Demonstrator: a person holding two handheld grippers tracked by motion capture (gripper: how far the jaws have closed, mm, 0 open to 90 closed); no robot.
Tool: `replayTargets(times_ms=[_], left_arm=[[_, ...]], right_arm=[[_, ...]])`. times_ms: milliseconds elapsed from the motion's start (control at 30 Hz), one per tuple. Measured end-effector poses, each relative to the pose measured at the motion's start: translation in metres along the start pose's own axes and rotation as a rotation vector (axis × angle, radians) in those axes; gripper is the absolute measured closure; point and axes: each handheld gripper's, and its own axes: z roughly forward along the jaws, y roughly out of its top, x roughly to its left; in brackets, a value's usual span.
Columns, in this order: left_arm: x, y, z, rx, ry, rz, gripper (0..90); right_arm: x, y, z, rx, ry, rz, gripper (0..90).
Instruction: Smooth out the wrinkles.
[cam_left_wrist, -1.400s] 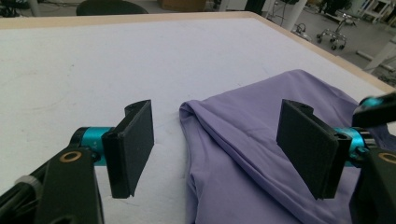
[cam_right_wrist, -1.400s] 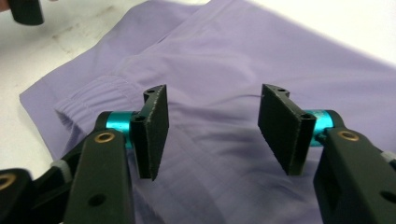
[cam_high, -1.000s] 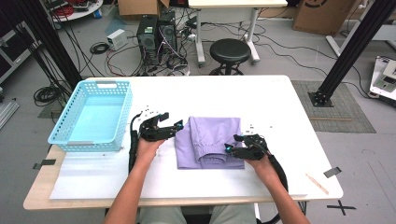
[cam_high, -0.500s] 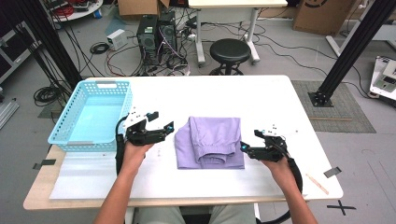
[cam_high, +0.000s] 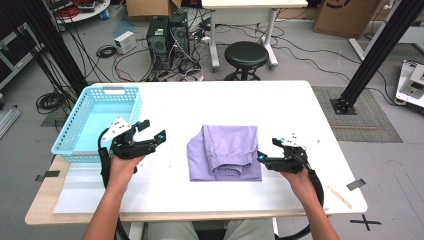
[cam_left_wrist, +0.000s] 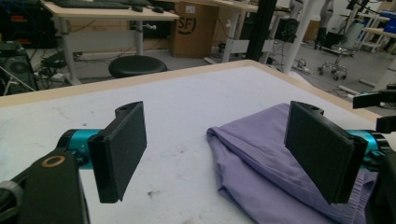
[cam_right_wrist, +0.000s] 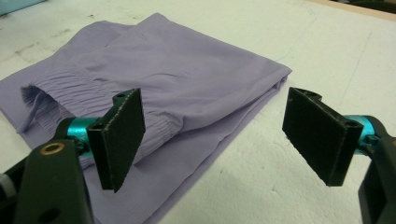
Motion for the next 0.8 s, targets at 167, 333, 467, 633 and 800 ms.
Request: replayTargets(times_ms=[167, 333, 467, 633, 800], left_arm=[[0.013, 0.003, -0.016, -0.014, 0.020, 0.007, 21.0], [0.030, 0.007, -0.036, -0.026, 0.085, 0.007, 21.0], [0.044, 0.009, -0.051, -0.029, 0.131, 0.016, 21.0], [0.066, 0.010, -0.070, -0.009, 0.174, 0.004, 22.1], [0.086, 0.012, -0.090, -0.025, 0.207, -0.022, 23.8]], right_arm=[[-0.002, -0.003, -0.004, -0.030, -0.010, 0.000, 21.2], [-0.004, -0.005, -0.010, -0.071, -0.021, 0.007, 21.2], [-0.004, -0.005, -0.016, -0.108, -0.028, 0.008, 21.2], [-0.004, -0.006, -0.016, -0.103, -0.030, 0.007, 21.3], [-0.004, -0.007, -0.016, -0.101, -0.027, 0.007, 21.2]])
